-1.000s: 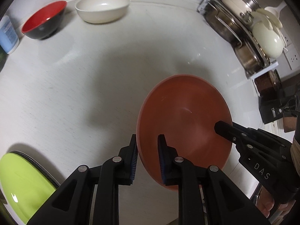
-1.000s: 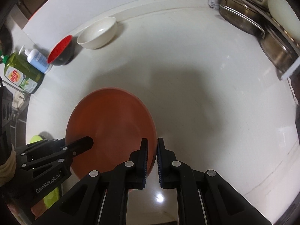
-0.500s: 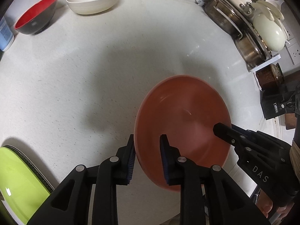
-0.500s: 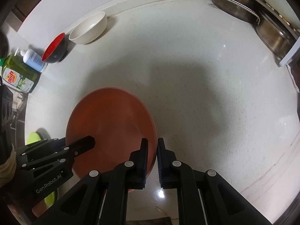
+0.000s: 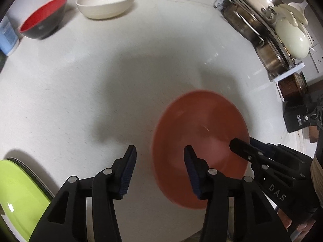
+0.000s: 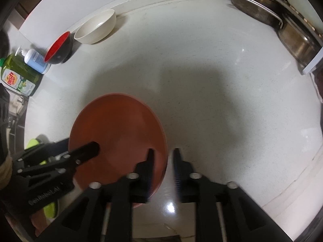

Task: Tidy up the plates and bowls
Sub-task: 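Carry the pink bowl with both tools onto the green plate and open them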

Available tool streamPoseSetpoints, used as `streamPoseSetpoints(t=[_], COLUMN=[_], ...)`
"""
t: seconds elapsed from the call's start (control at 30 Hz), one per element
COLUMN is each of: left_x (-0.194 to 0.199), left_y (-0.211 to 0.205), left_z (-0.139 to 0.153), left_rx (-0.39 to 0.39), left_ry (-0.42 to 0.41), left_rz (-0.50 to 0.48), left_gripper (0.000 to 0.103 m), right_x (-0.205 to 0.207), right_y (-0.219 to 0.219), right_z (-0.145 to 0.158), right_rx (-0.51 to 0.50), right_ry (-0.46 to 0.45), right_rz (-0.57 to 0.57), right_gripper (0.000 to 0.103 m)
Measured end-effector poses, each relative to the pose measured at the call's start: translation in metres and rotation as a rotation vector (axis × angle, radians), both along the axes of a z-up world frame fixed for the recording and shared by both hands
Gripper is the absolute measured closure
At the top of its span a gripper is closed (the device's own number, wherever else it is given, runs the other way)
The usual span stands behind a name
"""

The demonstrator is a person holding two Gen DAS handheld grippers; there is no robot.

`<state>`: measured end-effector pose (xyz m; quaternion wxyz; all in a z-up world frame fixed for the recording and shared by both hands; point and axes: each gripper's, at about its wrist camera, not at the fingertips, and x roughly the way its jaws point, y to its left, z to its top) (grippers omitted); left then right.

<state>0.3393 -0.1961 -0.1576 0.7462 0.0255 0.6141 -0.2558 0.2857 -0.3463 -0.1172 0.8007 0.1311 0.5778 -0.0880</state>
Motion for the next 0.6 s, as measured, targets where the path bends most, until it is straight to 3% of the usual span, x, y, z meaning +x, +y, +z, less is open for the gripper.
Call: streamPoseSetpoints(t=[0.27, 0.4, 0.6], left_x=[0.01, 0.017, 0.038], left_y=[0.014, 0.022, 0.034], left_z=[0.02, 0.041, 0.073], left_rx=[0.044, 0.062, 0.091], left_ry=[-0.12, -0.226, -0.349], left_rz=[-0.008, -0.014, -0.023], left_gripper=[0.04, 0.032, 0.031], right_x=[0.005, 0.012, 0.037], right_y=[0.002, 0.007, 0.019], right_z=[0.021, 0.04, 0.065], right_rx=[-0.077, -0.091, -0.082], right_ry=[-0.048, -0.099, -0.174], right_rz=[-0.002, 0.018, 0.047], right_gripper=[0.067, 0.064, 0.064])
